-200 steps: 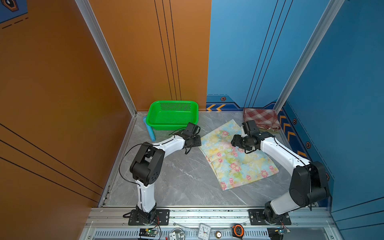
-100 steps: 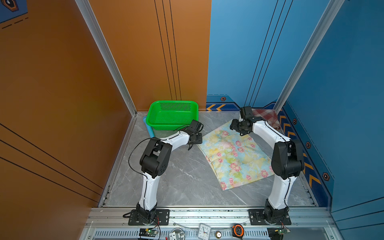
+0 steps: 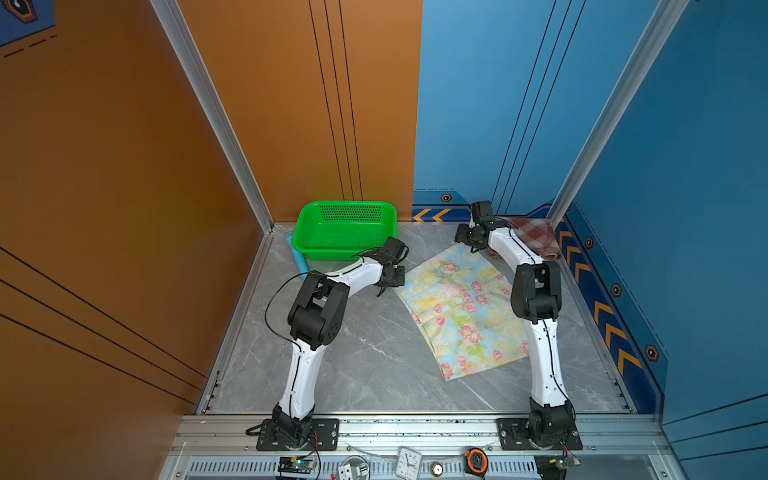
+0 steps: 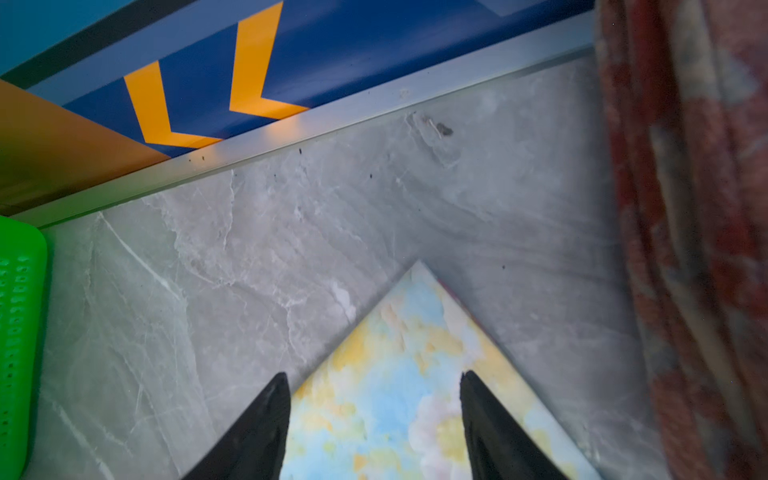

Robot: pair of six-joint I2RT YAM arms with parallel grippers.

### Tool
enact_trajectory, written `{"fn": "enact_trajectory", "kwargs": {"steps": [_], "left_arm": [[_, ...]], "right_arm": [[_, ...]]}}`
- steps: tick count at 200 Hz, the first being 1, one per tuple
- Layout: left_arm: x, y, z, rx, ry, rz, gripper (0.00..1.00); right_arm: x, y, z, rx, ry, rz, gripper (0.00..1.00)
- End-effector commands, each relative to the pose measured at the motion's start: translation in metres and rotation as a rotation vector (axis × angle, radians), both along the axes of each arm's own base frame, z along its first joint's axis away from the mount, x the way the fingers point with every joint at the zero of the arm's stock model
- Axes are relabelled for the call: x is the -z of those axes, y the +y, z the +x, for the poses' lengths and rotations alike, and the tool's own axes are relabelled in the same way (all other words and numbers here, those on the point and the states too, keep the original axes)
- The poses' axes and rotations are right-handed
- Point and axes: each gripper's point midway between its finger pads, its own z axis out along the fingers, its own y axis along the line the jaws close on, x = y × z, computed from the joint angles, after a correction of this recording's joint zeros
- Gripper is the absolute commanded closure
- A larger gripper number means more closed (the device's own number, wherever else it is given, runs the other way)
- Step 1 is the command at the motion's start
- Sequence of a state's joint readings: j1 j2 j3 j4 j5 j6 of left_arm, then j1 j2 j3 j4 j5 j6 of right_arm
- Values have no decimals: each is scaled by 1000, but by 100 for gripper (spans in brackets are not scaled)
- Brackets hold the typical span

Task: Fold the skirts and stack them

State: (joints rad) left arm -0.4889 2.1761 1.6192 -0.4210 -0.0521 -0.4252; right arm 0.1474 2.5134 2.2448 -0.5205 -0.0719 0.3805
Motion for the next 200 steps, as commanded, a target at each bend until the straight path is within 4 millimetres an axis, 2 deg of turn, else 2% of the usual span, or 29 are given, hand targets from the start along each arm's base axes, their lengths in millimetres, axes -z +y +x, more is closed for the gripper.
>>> {"fn": "enact_trajectory", "kwargs": {"steps": [1,15,64,92,135,150,170,186,200], "left_arm": [[0,4,0,7,23,15,83],[2,2,-2,9,32,9,84],[8,0,-6,10,57,1,89],[9,-1,-8,13,60,5,94],[9,-1,-6,11,58,9,100],[8,-1,-6,10,56,10,100],[6,0,-5,11,52,13,100],[-2,0,-3,9,39,8,100],[-15,0,-1,10,16,4,100]], "right_arm": [[-2,-11,9,-26,-11,-77,35],[-3,-14,15,-53,-29,-105,35],[16,-18,25,-122,-26,-126,35],[22,-18,28,-136,-26,-111,42],[32,-6,30,-166,-21,-61,57],[36,-6,31,-164,-20,-61,70],[33,-10,36,-138,-35,-74,100],[23,-11,42,-129,-73,-70,100],[5,-13,48,-119,-116,-74,100]]}}
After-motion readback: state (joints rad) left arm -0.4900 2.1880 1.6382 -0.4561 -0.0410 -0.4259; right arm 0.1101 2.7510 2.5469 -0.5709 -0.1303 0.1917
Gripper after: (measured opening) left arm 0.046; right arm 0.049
